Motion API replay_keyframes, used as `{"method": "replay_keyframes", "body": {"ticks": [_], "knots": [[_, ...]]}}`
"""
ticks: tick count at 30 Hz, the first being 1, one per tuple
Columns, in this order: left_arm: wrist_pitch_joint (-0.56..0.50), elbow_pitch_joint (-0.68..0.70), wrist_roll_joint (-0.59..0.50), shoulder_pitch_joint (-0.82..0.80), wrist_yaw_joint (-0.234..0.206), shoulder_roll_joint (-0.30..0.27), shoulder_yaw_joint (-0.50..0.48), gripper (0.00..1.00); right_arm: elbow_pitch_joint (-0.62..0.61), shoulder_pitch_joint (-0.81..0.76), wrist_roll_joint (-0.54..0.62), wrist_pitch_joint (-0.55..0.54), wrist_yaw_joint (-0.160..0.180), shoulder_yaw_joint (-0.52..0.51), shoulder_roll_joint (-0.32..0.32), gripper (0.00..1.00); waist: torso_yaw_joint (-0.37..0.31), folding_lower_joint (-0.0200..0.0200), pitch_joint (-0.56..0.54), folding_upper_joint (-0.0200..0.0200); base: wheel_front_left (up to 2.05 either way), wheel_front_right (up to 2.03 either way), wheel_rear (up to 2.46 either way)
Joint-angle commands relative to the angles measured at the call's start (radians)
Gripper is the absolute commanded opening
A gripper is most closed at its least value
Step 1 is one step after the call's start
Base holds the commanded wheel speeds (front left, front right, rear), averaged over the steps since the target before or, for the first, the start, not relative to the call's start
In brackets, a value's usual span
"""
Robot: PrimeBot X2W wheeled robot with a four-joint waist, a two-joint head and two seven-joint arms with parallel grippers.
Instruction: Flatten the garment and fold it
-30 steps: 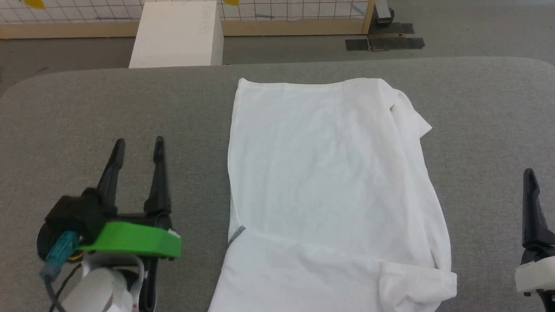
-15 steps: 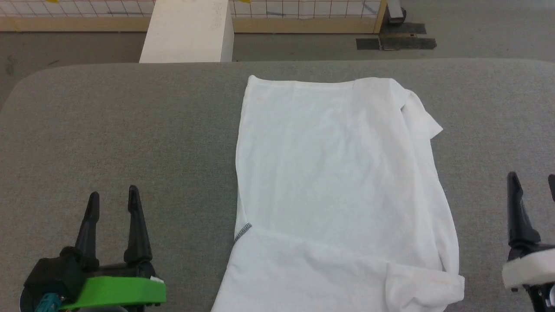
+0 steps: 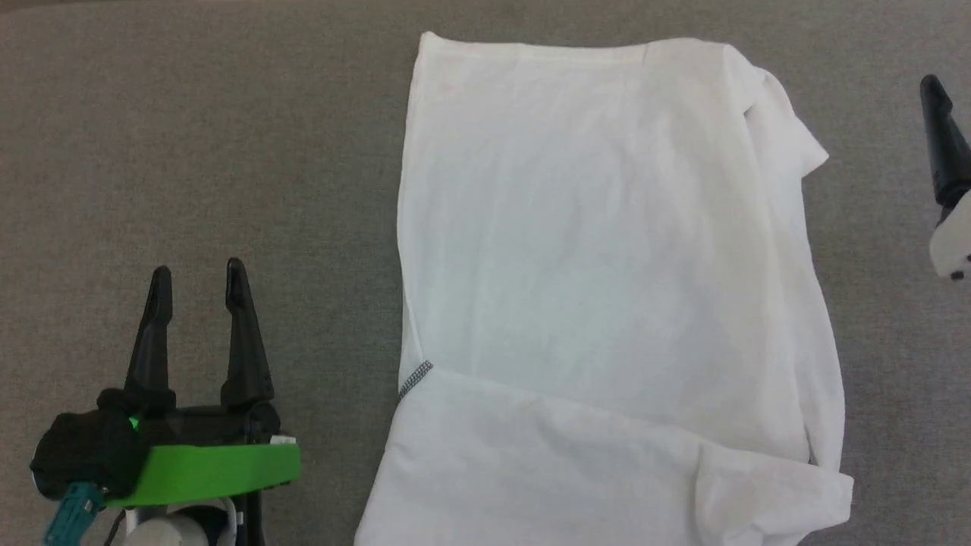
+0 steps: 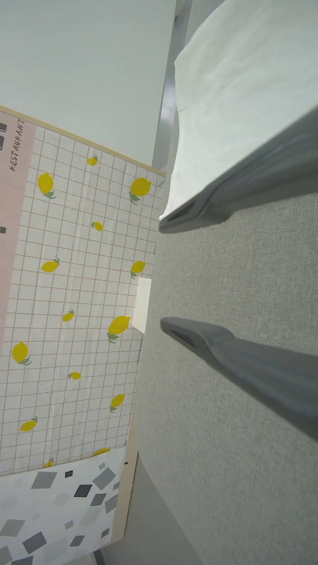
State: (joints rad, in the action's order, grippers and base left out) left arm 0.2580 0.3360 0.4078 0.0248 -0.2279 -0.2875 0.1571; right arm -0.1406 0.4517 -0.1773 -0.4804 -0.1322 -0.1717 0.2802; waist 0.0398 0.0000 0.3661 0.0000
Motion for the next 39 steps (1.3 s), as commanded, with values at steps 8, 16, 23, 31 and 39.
{"method": "replay_keyframes", "body": {"ticks": [8, 16, 23, 31, 39], "knots": [[0.004, 0.013, -0.059, -0.076, 0.045, 0.035, -0.004, 1.0, 0.184, 0.144, 0.027, -0.112, 0.002, 0.047, 0.061, 1.0, 0.072, 0.0, 0.191, 0.0, 0.0, 0.0, 0.0], [0.004, 0.011, -0.08, -0.092, 0.076, 0.062, -0.016, 1.0, 0.274, 0.151, 0.023, -0.146, 0.002, 0.104, 0.079, 1.0, 0.102, 0.0, 0.226, 0.0, 0.0, 0.0, 0.0], [0.004, -0.003, -0.092, -0.099, 0.095, 0.078, -0.035, 1.0, 0.305, 0.16, 0.007, -0.154, 0.002, 0.127, 0.089, 0.0, 0.102, 0.0, 0.235, 0.0, 0.0, 0.0, 0.0], [0.004, -0.038, -0.101, -0.092, 0.114, 0.083, -0.059, 1.0, 0.297, 0.152, 0.019, -0.086, 0.002, 0.039, 0.092, 0.0, 0.061, 0.0, 0.133, 0.0, 0.0, 0.0, 0.0], [0.003, -0.068, -0.095, -0.033, 0.121, 0.072, -0.077, 1.0, 0.252, 0.024, 0.063, -0.079, 0.002, -0.165, 0.148, 0.0, 0.023, 0.0, -0.015, 0.0, 0.0, 0.0, 0.0]]}}
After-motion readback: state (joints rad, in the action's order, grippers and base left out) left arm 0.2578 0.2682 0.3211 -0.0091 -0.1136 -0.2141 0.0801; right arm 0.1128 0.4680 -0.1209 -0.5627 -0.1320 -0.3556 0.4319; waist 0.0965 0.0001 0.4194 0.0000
